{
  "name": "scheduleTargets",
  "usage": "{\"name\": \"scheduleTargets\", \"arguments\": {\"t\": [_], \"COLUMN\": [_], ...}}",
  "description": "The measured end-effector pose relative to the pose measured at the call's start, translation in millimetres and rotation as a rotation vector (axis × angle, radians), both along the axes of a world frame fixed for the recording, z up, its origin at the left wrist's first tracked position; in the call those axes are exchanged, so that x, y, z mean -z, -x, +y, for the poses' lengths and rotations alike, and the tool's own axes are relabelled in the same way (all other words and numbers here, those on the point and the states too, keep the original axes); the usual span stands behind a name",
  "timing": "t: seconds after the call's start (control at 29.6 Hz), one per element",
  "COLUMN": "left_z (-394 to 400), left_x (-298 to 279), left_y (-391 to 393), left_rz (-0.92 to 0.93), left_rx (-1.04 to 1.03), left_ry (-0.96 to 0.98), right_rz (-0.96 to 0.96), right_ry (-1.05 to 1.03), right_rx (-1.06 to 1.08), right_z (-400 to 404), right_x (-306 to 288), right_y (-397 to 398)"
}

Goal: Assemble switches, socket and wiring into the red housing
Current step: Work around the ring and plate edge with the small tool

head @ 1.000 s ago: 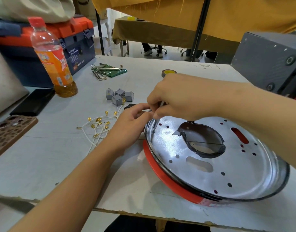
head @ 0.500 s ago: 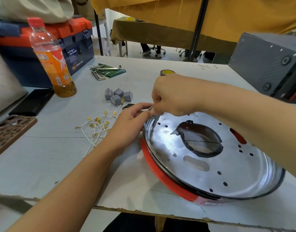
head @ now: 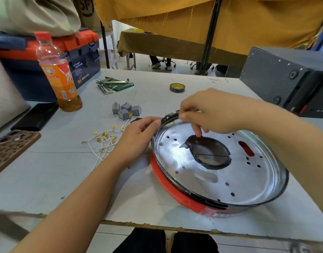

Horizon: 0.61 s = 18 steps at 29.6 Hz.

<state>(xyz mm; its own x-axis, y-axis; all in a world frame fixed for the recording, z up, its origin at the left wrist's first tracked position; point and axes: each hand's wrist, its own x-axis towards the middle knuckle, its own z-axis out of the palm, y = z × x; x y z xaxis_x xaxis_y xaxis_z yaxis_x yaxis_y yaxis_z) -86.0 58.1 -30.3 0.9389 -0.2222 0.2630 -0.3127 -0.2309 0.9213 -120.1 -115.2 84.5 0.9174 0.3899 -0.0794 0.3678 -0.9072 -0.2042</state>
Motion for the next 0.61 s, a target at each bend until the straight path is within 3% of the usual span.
{"name": "scheduleTargets", "arguments": {"t": [0.14, 0.37, 0.44, 0.61], "left_z": [0.4, 21.4, 33.4, 52.1], "left_x": [-2.0, -19.5, -19.0, -13.8], "left_y": [0.9, -2.0, -1.0, 2.9], "left_rz": [0.012, 0.057, 0.032, -0.029], "left_rx": [-0.059, -0.112, -0.16, -0.177], "left_ry": [-0.065, 0.054, -0.029, -0.441], "right_rz": [0.083, 0.119, 0.109, 0.076], "right_ry": [-0.228, -0.55, -0.528, -0.324], "right_rx": [0.138, 0.283, 0.306, 0.276], "right_z": [-17.1, -26.7, -29.2, -28.2], "right_x": [20.2, 42.9, 47.4, 56.7], "right_y": [8.0, 16.3, 18.2, 20.6]}}
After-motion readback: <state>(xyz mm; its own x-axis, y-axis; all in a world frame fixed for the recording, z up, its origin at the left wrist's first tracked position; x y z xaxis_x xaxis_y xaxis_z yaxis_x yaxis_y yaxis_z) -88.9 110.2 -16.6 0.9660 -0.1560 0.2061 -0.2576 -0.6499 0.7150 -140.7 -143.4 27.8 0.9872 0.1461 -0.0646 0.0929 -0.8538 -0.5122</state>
